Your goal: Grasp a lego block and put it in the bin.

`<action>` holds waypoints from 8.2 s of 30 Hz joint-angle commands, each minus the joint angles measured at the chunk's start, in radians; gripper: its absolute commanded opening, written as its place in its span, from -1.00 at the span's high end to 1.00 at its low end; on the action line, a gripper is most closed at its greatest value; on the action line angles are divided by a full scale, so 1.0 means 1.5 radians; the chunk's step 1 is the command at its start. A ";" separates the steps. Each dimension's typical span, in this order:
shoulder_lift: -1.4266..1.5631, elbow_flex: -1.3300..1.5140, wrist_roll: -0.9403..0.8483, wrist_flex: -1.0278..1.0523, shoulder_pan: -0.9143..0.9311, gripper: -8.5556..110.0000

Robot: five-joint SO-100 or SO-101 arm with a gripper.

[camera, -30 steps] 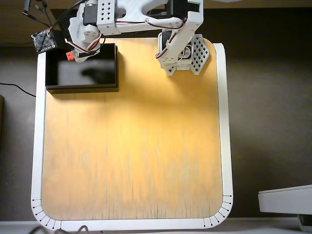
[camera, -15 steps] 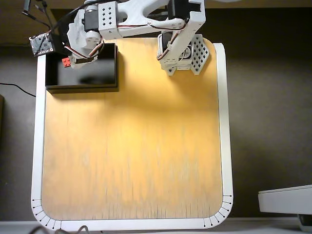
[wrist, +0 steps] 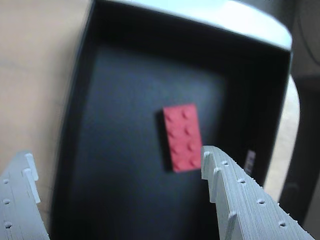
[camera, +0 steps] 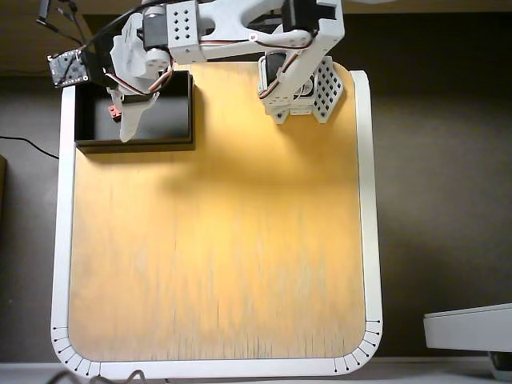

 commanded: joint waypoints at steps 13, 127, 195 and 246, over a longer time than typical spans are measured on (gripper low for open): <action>0.233 -0.011 -0.249 -0.015 -0.392 0.46; 0.949 0.855 -0.290 0.234 -0.988 0.85; 0.949 0.855 -0.290 0.234 -0.989 0.85; 0.949 0.855 -0.290 0.234 -0.989 0.85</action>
